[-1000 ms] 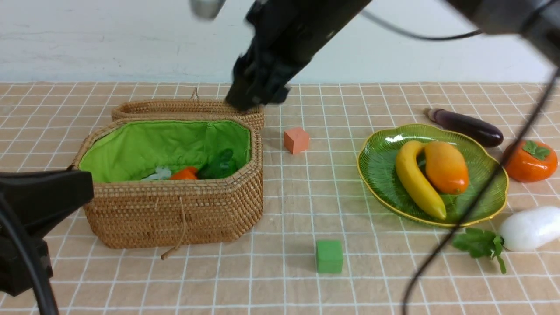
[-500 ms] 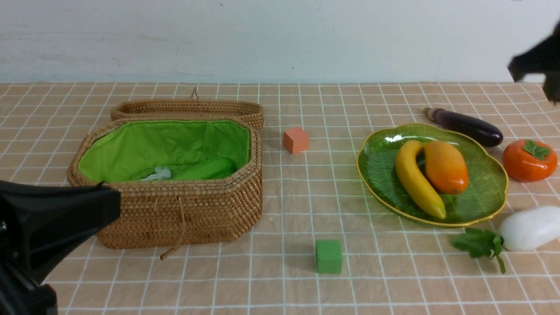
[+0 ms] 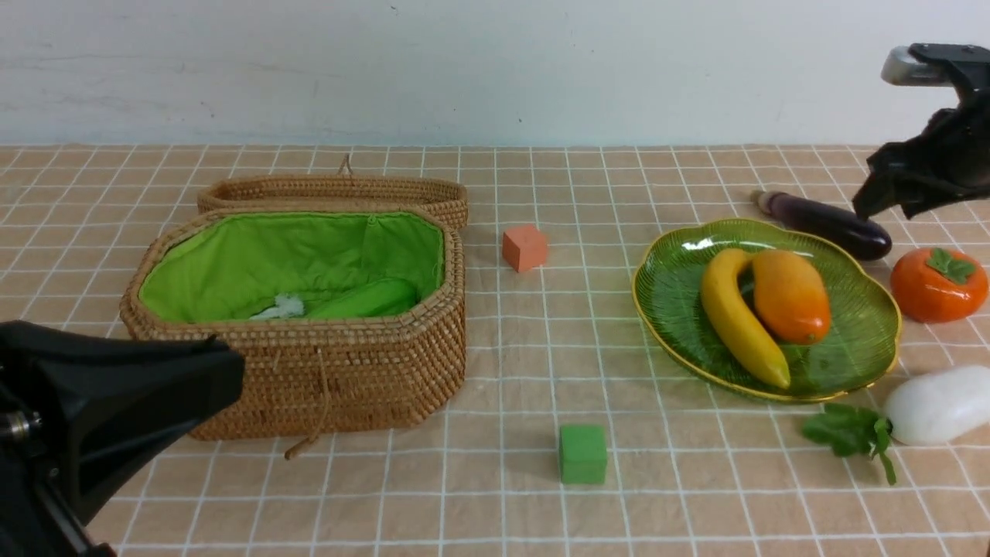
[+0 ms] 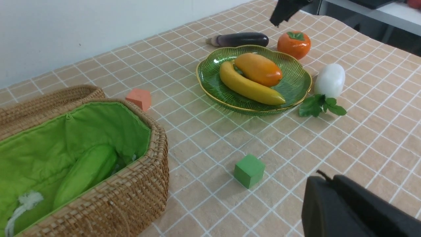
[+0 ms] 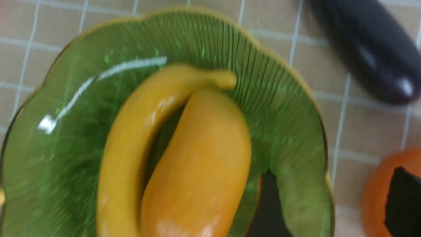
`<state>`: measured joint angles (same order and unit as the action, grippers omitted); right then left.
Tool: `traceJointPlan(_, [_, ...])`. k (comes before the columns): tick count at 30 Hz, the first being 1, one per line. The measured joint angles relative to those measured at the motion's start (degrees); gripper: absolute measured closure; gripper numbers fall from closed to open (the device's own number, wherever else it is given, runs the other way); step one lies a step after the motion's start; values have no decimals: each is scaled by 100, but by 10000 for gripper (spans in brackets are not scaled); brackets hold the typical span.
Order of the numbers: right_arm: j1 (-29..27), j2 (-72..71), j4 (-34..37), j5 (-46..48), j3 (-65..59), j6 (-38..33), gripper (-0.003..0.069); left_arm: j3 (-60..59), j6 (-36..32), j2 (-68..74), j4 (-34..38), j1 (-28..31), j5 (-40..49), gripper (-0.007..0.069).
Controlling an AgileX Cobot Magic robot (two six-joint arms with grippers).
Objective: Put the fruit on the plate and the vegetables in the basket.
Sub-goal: Grab an eggplant with your right arm and place it in the basket on the left.
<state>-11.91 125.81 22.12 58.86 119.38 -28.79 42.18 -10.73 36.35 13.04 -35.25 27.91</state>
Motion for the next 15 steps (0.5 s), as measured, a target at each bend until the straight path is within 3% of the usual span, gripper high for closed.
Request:
traceJointPlan(7, [0, 1783, -24, -521, 2340, -494, 133, 0, 0, 481, 14, 0, -7, 603])
traceJointPlan(15, [0, 2509, 397, -747, 2704, -1150, 130, 0, 0, 693, 14, 0, -209, 600])
